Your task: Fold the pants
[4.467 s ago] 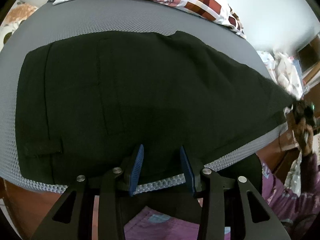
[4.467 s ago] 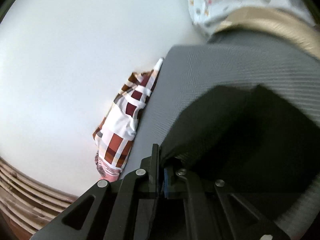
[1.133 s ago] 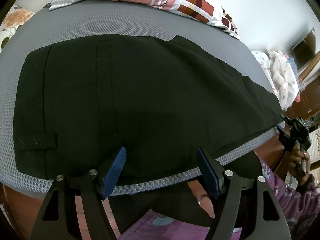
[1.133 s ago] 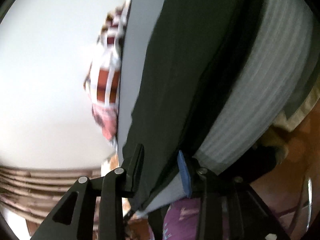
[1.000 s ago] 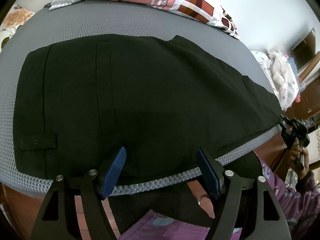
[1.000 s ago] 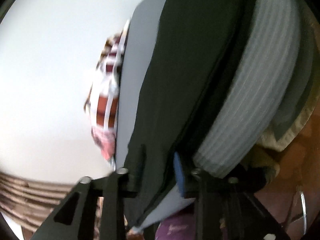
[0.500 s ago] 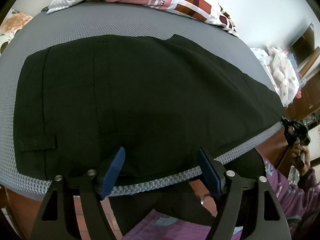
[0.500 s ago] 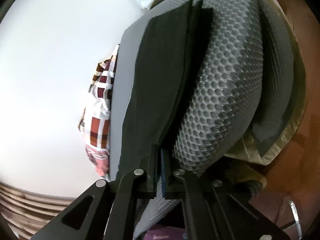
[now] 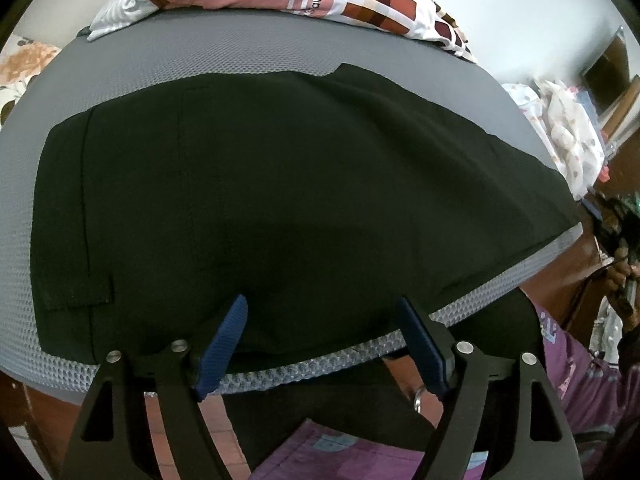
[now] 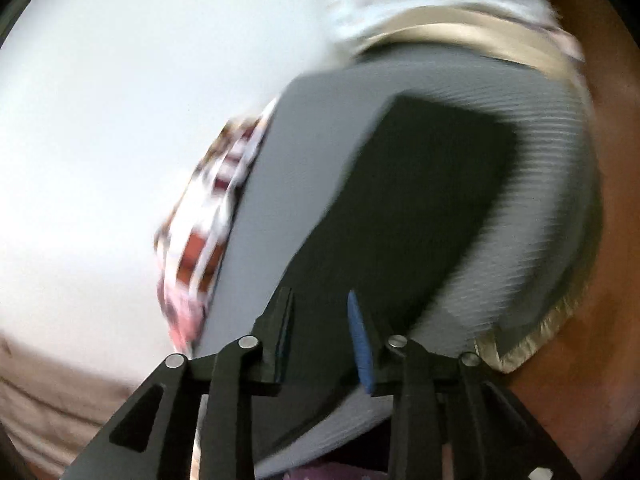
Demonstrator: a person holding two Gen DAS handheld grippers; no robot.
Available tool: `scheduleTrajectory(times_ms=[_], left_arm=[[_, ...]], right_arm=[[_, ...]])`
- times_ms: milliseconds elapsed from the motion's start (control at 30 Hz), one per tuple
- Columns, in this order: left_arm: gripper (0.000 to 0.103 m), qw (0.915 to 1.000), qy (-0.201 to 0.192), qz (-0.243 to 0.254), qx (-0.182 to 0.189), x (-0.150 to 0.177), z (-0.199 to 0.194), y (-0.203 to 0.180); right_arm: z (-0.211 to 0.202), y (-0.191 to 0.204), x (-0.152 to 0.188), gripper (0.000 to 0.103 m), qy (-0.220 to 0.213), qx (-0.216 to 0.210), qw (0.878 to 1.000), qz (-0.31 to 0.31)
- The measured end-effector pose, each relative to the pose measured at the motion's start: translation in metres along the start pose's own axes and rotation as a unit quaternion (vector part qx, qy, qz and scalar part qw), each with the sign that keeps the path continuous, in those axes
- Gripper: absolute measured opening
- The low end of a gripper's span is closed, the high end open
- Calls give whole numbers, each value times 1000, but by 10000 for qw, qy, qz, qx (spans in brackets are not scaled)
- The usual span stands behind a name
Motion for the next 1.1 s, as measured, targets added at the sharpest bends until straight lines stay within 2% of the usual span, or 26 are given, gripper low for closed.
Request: scheduleTrajectory(times_ms=[100, 167, 267, 333, 433, 600, 800, 867, 900, 933, 967, 1000, 1067, 1100], left_arm=[[78, 9997, -2, -263, -19, -2, -3, 5], [78, 9989, -83, -447, -136, -6, -10, 12], [78, 9956, -299, -867, -200, -13, -26, 29], [78, 9936, -298, -1065, -243, -12, -31, 39], [78, 9913, -241, -1197, -494, -6, -34, 55], [78, 9902, -75, -1250, -623, 6, -32, 61], [78, 9901, 198, -1151, -784, 21, -22, 59], [78, 9890, 177, -1284, -717, 22, -24, 61], [78, 9883, 154, -1359, -674, 22, -24, 62], [78, 9878, 133, -1414, -643, 23, -26, 63], [78, 9869, 102, -1496, -600, 23, -27, 64], [78, 9855, 74, -1605, -554, 23, -28, 66], [78, 9844, 62, -1671, -545, 24, -30, 67], [78, 9843, 43, -1677, -549, 25, -31, 68]], right_arm=[[48, 61, 61, 29, 783, -273, 9910, -1048], [77, 98, 107, 29, 1287, -578, 9770, -1597], [117, 156, 162, 29, 1856, -969, 9498, -2326], [138, 185, 190, 29, 2092, -1112, 9325, -2725], [169, 225, 225, 29, 2462, -1446, 9058, -3131], [232, 266, 249, 41, 2361, -1236, 8726, -4093], [291, 272, 267, 42, 2575, -886, 8402, -4690], [296, 270, 281, 44, 2718, -900, 8220, -4922], [297, 268, 289, 46, 2713, -844, 8078, -5165], [298, 266, 294, 49, 2597, -744, 7927, -5465], [301, 265, 297, 52, 2467, -666, 7838, -5660], [304, 264, 298, 52, 2391, -606, 7800, -5751], [311, 262, 296, 49, 2290, -559, 7903, -5655], [313, 262, 294, 49, 2205, -510, 7894, -5706]])
Point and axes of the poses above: each gripper's, at about its wrist camera, not at the fingertips, and z roughly the way its jaws point, y to its left, x to its underside, the point moved 9 cm from there along z, roughly the way its jaws point, and after that the axes turned 10 degrees about -y, right-handed, at the moved point
